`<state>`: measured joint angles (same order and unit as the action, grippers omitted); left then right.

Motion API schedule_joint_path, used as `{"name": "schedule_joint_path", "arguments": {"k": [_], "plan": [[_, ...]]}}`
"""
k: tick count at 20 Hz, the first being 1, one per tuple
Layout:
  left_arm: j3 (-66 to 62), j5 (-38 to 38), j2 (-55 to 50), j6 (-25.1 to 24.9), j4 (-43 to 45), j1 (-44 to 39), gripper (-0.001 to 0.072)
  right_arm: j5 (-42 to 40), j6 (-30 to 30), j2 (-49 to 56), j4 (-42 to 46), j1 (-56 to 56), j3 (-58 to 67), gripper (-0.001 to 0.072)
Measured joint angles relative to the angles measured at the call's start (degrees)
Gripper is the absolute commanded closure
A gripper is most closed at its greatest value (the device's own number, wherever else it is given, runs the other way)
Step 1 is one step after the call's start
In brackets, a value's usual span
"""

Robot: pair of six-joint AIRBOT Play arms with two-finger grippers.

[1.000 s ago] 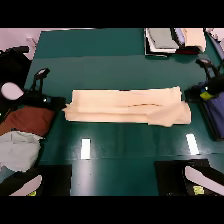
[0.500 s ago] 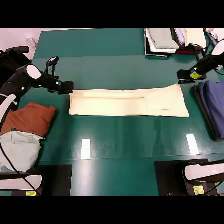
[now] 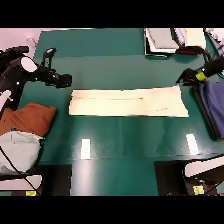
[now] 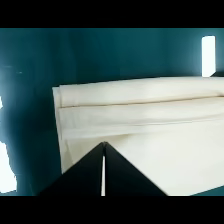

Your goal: Fold the shirts.

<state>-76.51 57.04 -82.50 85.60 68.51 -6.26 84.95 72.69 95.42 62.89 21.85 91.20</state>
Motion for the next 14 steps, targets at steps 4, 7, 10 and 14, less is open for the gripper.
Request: {"name": "schedule_joint_path", "arguments": {"k": [4, 7, 10, 14], "plan": [[-0.61, 1.75, 1.29, -0.02, -3.08, -1.31, 0.0685, -0.07, -2.40, -0.46, -1.31, 8.04, -9.22, 0.0083], [-0.76, 1.73, 1.51, -0.04, -4.15, -4.98, 0.0685, -2.64, -5.55, -0.57, -4.26, 12.22, -16.24, 0.0088], [-0.81, -0.70, 1.07, 1.68, -4.76, -10.10, 0.0685, -4.90, -8.94, -0.31, -9.29, 12.72, -21.05, 0.0141], [-1.22, -4.02, -1.92, 4.42, -5.03, -16.76, 0.0686, -6.75, -11.52, 2.27, -14.80, 9.27, -22.80, 0.0478]]}}
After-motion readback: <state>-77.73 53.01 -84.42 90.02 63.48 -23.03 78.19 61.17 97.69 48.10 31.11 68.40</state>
